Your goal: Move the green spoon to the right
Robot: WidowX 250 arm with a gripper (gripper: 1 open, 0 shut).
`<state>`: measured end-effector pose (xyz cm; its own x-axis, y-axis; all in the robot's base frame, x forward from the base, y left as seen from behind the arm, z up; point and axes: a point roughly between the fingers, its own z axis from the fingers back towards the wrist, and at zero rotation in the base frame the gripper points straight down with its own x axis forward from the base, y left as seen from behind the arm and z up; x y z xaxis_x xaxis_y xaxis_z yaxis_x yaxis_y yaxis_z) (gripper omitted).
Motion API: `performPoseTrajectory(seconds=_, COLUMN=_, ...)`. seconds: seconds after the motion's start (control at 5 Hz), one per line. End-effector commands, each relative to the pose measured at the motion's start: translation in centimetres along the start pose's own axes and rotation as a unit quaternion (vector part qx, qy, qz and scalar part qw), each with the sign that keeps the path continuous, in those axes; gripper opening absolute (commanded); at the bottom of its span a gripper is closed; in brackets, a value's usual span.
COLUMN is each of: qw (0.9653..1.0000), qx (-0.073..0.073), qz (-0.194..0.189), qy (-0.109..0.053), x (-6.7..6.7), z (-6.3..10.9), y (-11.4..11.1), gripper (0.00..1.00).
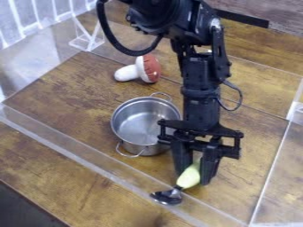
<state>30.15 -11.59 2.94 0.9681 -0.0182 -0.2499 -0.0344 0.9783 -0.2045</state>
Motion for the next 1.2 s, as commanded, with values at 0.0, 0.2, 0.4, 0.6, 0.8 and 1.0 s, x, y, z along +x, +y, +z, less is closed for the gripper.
performPoseTrajectory(seconds=0.0, qw=0.9999, qx=0.004, qz=-0.011, qy=0.002, x=-1.3, z=0.8, y=-0.1, gripper=0.0)
performPoseTrajectory(seconds=0.2, qw=0.9998, qx=0.007, qz=-0.019, qy=0.008, x=-2.1, z=1.6, y=-0.3, gripper=0.0)
performPoseTrajectory(seconds=0.4, qw=0.9991, qx=0.013, qz=-0.038, qy=0.016, x=-1.0, z=1.4, y=-1.0, gripper=0.0)
performPoseTrajectory(seconds=0.6, qw=0.9979, qx=0.016, qz=-0.059, qy=0.022, x=0.1, z=1.1, y=-1.8, gripper=0.0)
performPoseTrajectory(seconds=0.8, qw=0.9981, qx=0.01, qz=-0.057, qy=0.022, x=0.2, z=0.3, y=-2.8, gripper=0.0)
performPoseTrajectory(seconds=1.0, qw=0.9984, qx=0.007, qz=-0.053, qy=0.019, x=0.0, z=-0.3, y=-3.6, gripper=0.0)
